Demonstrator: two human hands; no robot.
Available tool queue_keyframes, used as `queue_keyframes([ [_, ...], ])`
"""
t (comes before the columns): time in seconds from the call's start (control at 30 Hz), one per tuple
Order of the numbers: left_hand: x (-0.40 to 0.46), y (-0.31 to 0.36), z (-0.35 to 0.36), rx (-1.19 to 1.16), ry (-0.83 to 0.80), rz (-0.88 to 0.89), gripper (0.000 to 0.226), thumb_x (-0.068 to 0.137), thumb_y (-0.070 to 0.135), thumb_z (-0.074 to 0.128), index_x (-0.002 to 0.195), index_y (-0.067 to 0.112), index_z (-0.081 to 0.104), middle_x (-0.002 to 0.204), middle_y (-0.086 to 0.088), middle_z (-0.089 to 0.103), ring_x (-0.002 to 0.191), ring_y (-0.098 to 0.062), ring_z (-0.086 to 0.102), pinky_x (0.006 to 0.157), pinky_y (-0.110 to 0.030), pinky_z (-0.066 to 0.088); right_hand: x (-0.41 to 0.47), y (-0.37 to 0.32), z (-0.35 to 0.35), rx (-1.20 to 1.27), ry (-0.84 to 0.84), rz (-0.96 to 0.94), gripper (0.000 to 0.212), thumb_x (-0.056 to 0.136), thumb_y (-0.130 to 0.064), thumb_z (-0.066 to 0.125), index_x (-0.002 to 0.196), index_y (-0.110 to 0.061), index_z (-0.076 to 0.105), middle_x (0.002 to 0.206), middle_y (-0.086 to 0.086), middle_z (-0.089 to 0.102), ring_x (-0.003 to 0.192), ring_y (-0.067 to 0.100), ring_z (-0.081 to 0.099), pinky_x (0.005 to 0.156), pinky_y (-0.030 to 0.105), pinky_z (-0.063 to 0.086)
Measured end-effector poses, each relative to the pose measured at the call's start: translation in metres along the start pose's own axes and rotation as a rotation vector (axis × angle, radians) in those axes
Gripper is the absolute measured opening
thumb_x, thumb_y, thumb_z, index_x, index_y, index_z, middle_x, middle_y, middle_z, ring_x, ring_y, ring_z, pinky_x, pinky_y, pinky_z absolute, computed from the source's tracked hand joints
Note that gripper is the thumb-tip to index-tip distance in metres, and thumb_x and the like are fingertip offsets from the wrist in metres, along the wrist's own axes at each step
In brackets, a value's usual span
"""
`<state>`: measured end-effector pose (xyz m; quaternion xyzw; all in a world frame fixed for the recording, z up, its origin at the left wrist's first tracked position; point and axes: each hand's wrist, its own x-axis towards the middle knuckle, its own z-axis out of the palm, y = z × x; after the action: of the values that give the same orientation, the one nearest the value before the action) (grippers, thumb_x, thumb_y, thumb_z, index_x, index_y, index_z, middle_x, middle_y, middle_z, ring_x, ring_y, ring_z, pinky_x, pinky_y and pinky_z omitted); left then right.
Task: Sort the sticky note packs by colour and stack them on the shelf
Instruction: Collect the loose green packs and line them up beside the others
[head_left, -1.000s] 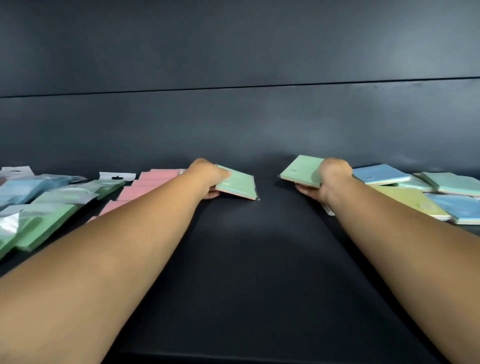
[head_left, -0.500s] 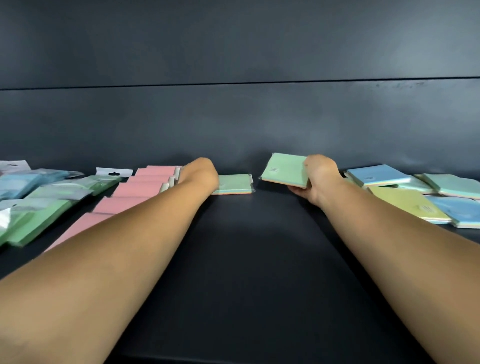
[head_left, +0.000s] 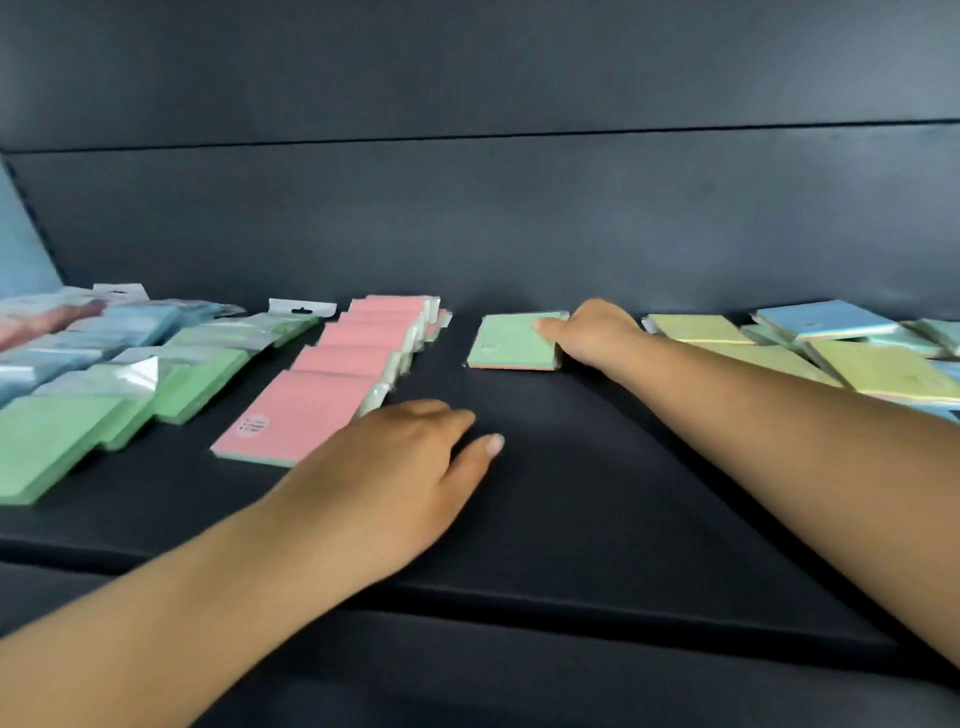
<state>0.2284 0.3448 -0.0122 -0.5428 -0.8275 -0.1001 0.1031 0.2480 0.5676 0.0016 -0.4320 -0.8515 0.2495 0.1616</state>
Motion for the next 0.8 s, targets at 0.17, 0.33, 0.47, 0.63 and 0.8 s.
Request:
queue_keyframes([
  [0.17,-0.001,-0.002,0.009,-0.060,-0.022,-0.014,0.052,0.093,0.051,0.021,0.112,0.021,0.059,0.109,0.006,0.058,0.106,-0.015,0.053,0.090,-0.032,0.043,0.000,-0.001,0.008,-0.130,0.061,0.013,0.051,0.095,-0.042,0.042,0.121,0.000,0.050,0.124,0.014,0.056,0.106,0.030,0.053,0.072,0.028,0.031],
  [0.33,0.000,-0.003,0.012,-0.058,0.000,0.010,0.048,0.095,0.048,0.026,0.111,0.020,0.061,0.110,0.002,0.059,0.107,-0.018,0.053,0.091,-0.033,0.043,-0.007,0.003,0.006,-0.138,0.079,0.009,0.046,0.093,-0.046,0.043,0.112,-0.005,0.054,0.109,0.014,0.057,0.102,0.030,0.054,0.070,0.028,0.030],
  [0.47,0.004,-0.003,0.011,-0.010,-0.020,0.042,0.047,0.095,0.048,0.028,0.109,0.017,0.060,0.110,-0.001,0.057,0.108,-0.022,0.052,0.088,-0.033,0.044,-0.028,0.010,-0.011,-0.090,0.027,-0.035,0.042,0.092,-0.038,0.049,0.104,0.001,0.062,0.090,0.011,0.054,0.084,0.025,0.050,0.075,0.033,0.044],
  [0.63,0.018,0.014,-0.007,0.015,-0.042,0.065,0.038,0.095,0.045,0.034,0.106,0.020,0.060,0.105,0.001,0.059,0.101,-0.020,0.054,0.078,-0.029,0.043,-0.069,0.043,-0.055,0.174,-0.007,0.024,0.017,0.092,-0.025,0.056,0.090,-0.008,0.060,0.088,0.006,0.056,0.072,0.013,0.051,0.062,0.021,0.045],
  [0.8,0.029,0.068,-0.017,-0.044,0.003,0.157,0.030,0.094,0.045,0.035,0.082,0.026,0.054,0.080,0.008,0.056,0.080,-0.017,0.051,0.062,-0.027,0.039,-0.096,0.097,-0.100,0.141,0.039,0.047,0.018,0.091,-0.022,0.057,0.078,-0.011,0.057,0.075,0.001,0.056,0.076,0.017,0.052,0.058,0.020,0.041],
])
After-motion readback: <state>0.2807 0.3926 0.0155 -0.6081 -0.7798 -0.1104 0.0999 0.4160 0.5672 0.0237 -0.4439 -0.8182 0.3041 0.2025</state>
